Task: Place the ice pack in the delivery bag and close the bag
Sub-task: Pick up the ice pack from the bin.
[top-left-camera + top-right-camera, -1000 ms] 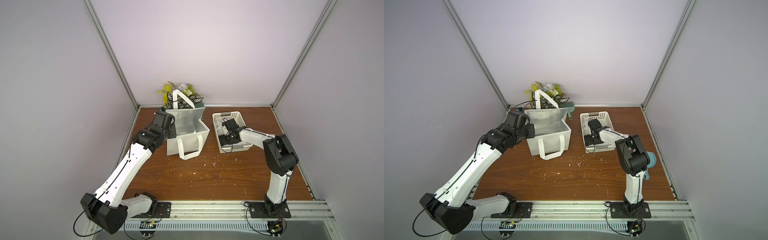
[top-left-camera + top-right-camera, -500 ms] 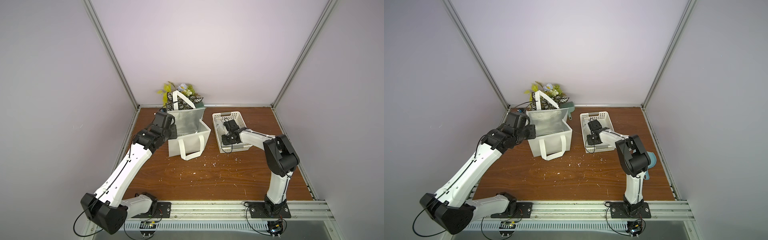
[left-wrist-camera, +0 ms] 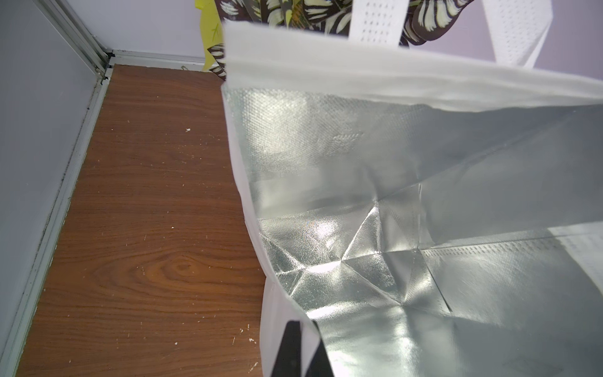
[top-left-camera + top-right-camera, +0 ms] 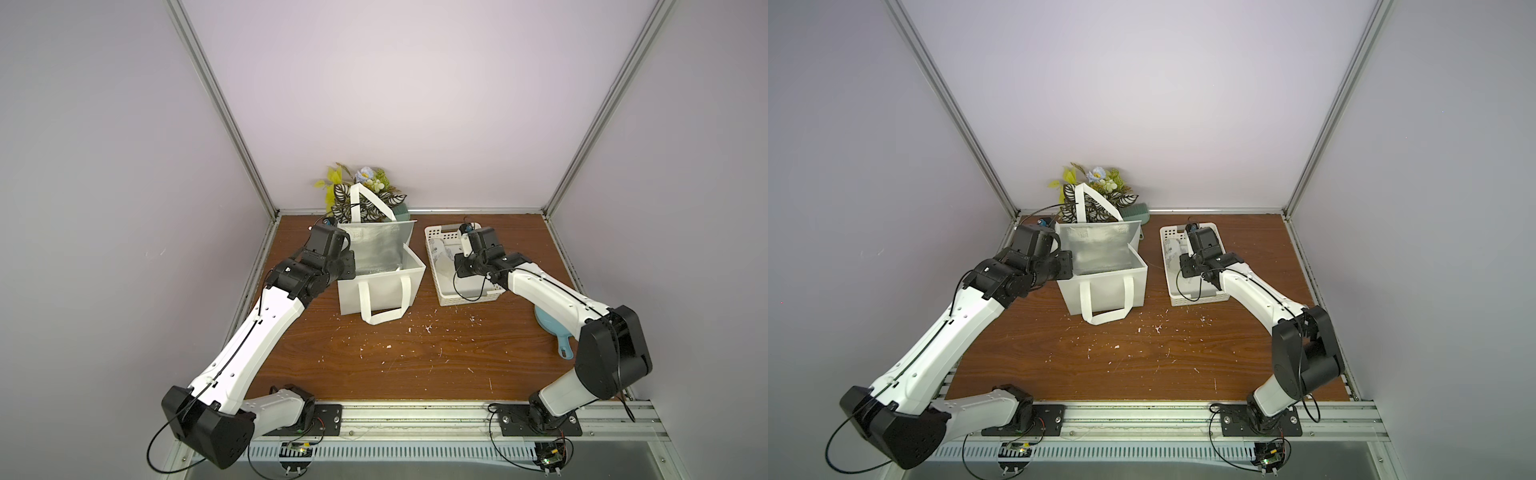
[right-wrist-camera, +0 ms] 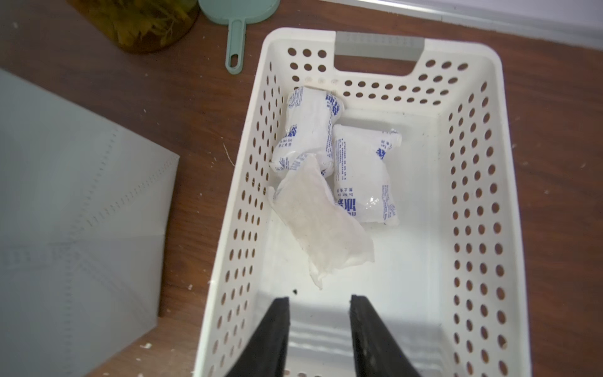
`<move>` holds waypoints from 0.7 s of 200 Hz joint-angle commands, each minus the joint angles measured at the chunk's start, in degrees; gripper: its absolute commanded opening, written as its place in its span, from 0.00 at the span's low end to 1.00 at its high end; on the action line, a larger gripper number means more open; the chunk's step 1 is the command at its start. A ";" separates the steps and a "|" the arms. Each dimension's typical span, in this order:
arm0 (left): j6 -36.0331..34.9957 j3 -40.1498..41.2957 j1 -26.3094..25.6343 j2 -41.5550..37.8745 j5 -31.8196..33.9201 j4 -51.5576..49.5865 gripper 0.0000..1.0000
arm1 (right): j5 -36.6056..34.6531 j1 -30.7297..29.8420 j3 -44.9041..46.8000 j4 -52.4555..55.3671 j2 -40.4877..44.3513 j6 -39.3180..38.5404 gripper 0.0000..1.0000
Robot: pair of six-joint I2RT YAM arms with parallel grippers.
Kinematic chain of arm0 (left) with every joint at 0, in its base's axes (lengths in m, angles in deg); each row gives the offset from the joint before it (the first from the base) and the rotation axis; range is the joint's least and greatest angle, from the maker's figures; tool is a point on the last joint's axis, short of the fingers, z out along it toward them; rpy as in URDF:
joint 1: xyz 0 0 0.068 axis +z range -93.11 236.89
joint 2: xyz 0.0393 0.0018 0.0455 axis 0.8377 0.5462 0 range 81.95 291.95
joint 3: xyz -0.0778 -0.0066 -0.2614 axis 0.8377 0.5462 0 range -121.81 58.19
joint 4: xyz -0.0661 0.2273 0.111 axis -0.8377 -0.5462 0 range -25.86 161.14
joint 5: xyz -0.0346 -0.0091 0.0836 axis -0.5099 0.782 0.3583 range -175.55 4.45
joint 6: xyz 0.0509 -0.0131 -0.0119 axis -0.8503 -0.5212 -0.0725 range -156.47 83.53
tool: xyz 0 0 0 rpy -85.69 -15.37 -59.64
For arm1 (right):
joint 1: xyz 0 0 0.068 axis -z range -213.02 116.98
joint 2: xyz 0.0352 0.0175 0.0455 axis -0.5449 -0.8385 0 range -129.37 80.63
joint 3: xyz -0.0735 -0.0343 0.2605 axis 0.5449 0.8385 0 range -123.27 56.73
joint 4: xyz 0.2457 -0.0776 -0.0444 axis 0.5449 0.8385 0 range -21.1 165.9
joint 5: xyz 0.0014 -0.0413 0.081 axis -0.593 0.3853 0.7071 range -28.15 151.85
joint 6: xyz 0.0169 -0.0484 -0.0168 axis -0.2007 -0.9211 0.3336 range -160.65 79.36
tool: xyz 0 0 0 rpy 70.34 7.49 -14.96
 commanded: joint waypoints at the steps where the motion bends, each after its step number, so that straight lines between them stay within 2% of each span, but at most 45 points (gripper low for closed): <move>1: -0.61 0.66 0.56 -1.16 -0.70 0.88 0.00 | 1.76 0.16 -1.54 0.85 -2.96 -1.47 0.70; 18: -0.52 0.94 0.49 -1.29 -1.15 0.97 0.00 | 2.87 0.18 -3.82 -0.56 -6.59 -2.53 0.77; 37: -0.35 1.16 0.48 -1.63 -1.54 0.89 0.00 | 1.55 0.41 -7.55 -0.88 -11.03 -3.33 0.80; 104: -0.15 1.78 0.51 -2.52 -1.89 0.88 0.00 | 6.93 3.50 -21.64 5.43 -25.48 -7.51 0.81; 140: -0.50 1.60 0.57 -2.51 -1.41 0.88 0.00 | 9.81 2.81 -19.07 6.57 -25.29 -7.50 0.79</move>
